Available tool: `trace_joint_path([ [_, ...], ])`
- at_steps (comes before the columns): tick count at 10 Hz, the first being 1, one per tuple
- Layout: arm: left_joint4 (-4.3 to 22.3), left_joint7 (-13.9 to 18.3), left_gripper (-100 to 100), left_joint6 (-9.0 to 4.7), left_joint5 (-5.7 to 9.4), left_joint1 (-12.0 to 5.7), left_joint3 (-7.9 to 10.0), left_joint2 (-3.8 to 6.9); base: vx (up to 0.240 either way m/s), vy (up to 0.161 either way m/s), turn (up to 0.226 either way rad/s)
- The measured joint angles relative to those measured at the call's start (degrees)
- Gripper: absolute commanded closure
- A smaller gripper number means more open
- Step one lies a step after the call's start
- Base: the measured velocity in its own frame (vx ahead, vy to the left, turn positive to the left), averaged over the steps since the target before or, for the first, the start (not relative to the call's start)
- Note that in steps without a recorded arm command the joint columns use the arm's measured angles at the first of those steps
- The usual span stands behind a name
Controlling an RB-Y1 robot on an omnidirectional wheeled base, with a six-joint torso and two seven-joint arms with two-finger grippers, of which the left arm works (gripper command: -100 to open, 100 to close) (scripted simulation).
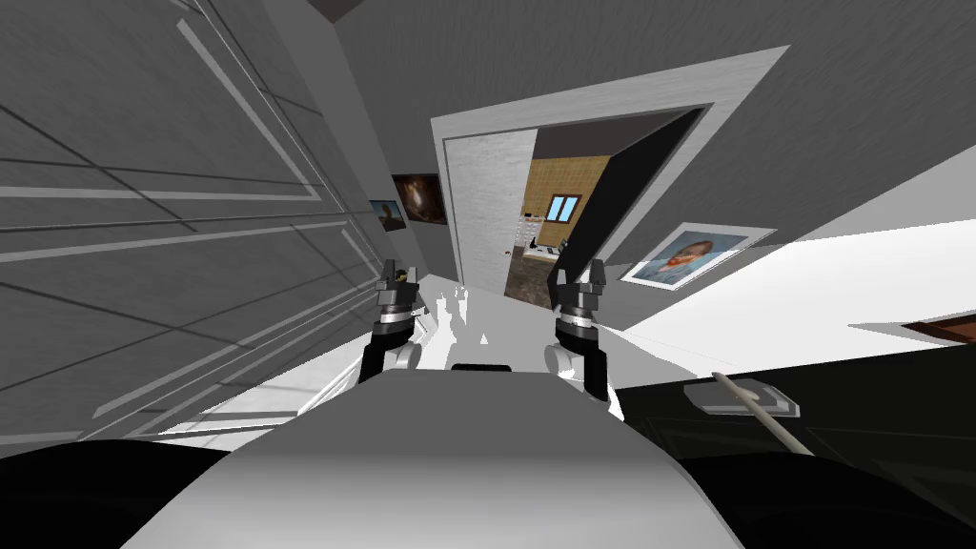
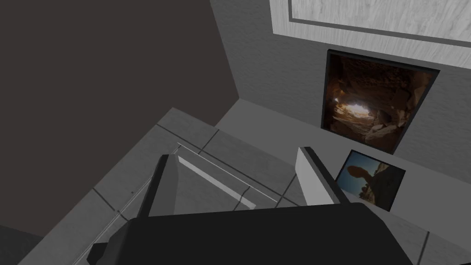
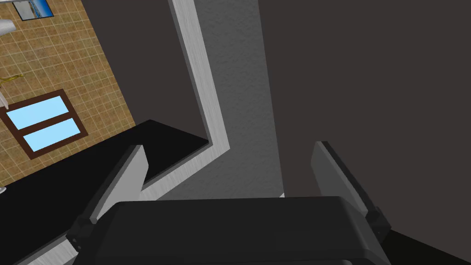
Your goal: Push the door open
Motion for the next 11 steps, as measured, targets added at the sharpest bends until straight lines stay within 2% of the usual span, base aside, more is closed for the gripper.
trace_joint_path([
  [1,1.43,0.11,-100,-0.8,0.12,-0.42,0.39,0.4,0.119,-0.022,-0.051],
  [7,8.33,-0.05,-100,-1.52,0.32,-3.41,0.44,2.12,0.114,-0.037,-0.034],
  [9,10.86,-0.27,-100,-1.76,0.26,-4.68,0.37,2.36,0.095,-0.033,-0.034],
  [10,11.98,-0.3,-100,-2.33,0.24,-4.64,0.21,2.51,0.087,-0.034,-0.032],
  [11,13.55,-0.33,-100,-2.75,0.28,-5.43,0.34,2.69,0.094,-0.028,-0.033],
])
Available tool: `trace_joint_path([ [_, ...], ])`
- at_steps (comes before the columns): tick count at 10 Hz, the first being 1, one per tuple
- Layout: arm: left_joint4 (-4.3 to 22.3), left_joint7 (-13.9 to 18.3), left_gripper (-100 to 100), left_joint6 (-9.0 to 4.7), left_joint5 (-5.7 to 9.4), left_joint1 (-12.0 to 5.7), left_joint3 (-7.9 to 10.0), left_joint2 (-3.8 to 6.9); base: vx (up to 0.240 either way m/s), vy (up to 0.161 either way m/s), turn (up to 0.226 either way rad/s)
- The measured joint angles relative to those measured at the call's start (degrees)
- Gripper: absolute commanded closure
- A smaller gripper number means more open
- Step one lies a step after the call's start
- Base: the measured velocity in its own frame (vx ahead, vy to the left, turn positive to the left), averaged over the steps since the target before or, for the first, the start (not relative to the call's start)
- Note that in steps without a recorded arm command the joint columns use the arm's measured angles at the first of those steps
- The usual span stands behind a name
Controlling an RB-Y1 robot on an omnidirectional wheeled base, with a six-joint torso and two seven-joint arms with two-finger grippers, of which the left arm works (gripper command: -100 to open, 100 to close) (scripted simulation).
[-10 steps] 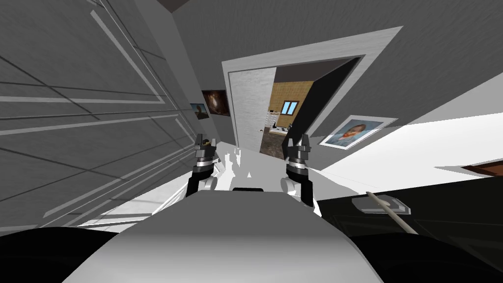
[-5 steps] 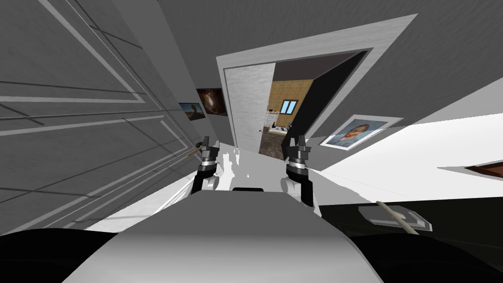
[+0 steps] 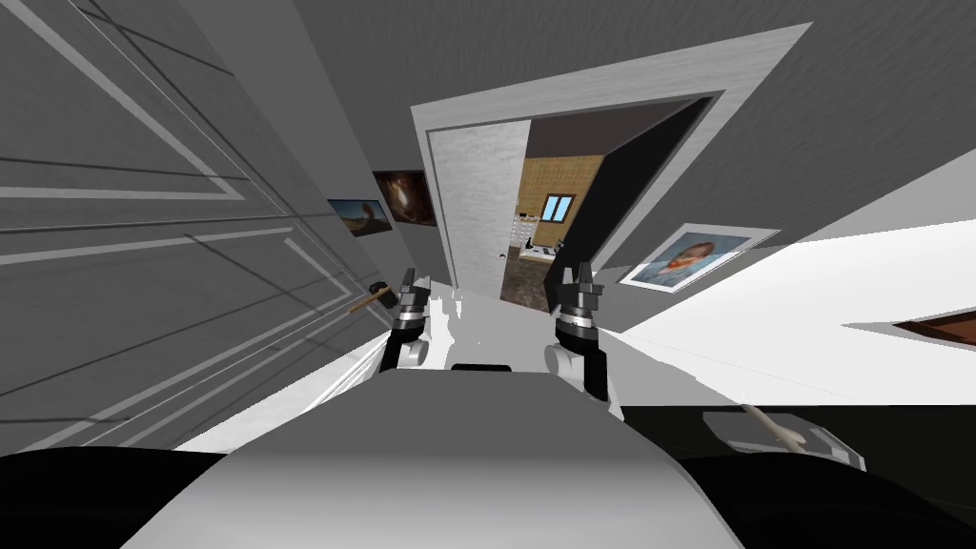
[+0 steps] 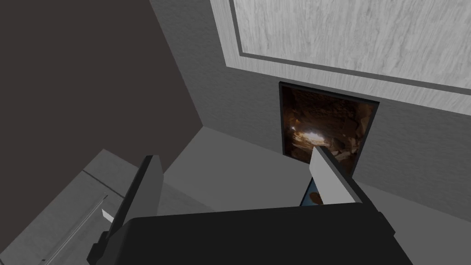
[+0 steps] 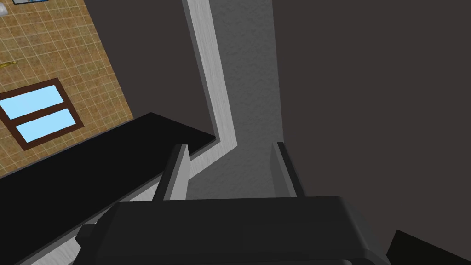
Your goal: Push the door open
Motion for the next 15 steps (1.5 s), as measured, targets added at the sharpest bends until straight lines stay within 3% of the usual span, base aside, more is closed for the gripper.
trace_joint_path([
  [4,4.25,-0.06,-100,-0.65,0.12,-1.6,0.06,0.71,0.094,-0.028,-0.036],
  [8,10.0,-0.25,-100,-1.54,0.24,-4.3,0.32,1.29,0.098,-0.031,-0.037],
  [15,20.86,-0.43,-100,-4.19,0.48,-8.22,0.52,2.16,0.104,-0.035,-0.042],
])
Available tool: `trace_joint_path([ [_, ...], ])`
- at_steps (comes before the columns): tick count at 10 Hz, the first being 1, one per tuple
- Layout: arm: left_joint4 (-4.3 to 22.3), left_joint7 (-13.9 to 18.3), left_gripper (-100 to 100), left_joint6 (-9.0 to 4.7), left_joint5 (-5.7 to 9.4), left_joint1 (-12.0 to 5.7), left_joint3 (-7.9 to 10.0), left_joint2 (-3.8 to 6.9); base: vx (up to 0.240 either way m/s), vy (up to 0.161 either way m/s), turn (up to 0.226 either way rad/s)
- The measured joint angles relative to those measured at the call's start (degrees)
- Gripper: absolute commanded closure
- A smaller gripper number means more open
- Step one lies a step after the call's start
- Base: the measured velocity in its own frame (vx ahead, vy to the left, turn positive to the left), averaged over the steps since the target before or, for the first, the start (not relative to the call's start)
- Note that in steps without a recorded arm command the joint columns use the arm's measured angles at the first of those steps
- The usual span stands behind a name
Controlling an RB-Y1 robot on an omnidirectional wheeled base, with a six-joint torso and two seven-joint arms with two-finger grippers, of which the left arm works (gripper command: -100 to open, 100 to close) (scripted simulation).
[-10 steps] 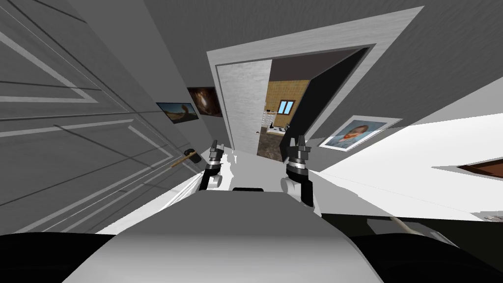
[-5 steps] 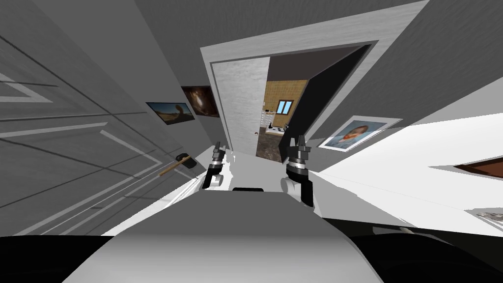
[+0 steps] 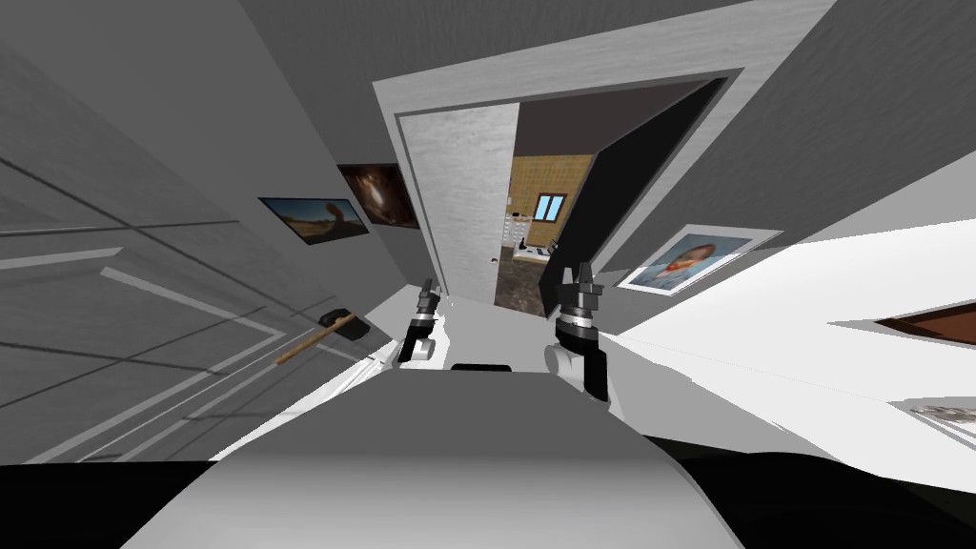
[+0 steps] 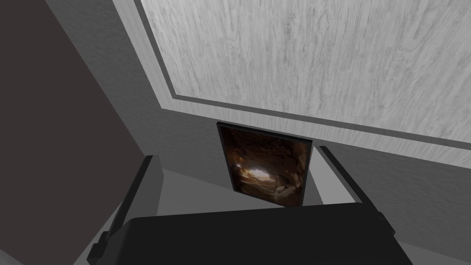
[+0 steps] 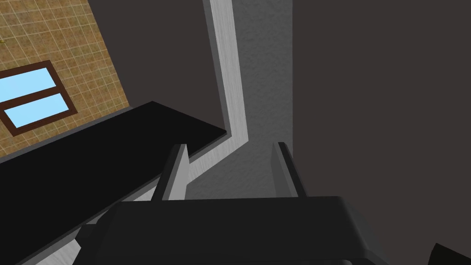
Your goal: Push the door open
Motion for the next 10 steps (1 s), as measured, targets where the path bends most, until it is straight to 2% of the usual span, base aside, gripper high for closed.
trace_joint_path([
  [2,2.97,0.1,-100,-0.56,0.17,-1.14,0.18,0.43,0.1,-0.032,-0.045],
  [10,15.53,-0.45,-100,-2.62,0.32,-6.4,0.33,0.52,0.108,-0.031,-0.045],
])
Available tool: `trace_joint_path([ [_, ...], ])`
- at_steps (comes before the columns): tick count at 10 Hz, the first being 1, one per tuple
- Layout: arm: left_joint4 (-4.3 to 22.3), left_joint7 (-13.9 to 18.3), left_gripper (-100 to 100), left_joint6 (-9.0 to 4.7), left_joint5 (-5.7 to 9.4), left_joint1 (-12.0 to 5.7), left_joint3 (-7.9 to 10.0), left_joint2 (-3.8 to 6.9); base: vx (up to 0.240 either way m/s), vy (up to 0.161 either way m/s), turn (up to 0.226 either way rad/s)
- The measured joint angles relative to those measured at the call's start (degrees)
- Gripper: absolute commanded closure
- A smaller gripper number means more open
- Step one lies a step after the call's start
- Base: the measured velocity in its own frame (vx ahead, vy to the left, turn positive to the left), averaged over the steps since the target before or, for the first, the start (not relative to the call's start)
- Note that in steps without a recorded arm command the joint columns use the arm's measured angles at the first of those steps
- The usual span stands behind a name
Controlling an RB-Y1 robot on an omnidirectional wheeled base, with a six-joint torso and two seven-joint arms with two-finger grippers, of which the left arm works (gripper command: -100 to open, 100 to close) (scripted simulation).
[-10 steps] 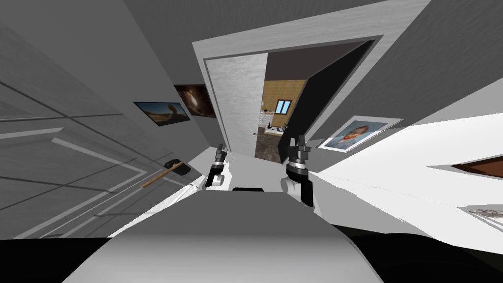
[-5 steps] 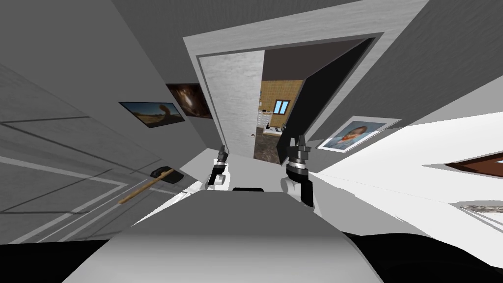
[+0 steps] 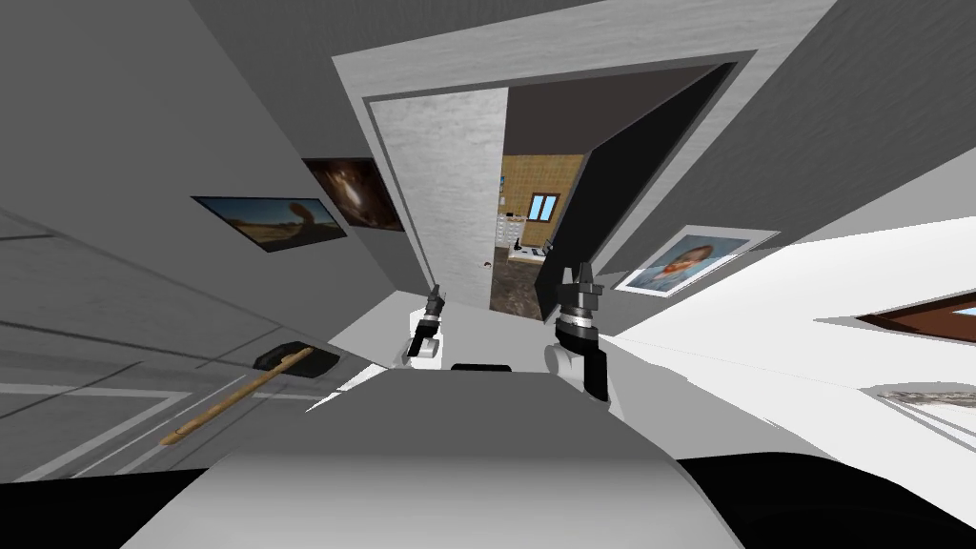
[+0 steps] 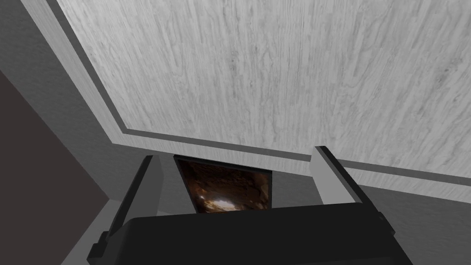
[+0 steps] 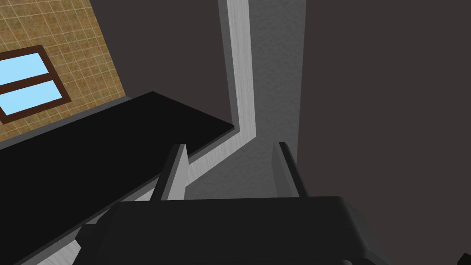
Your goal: Push the door open
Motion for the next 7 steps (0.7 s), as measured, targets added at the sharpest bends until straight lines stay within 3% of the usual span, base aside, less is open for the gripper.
trace_joint_path([
  [7,11.32,-0.12,-100,-2.29,0.28,-4.33,0.27,0.14,0.103,-0.029,-0.044],
])
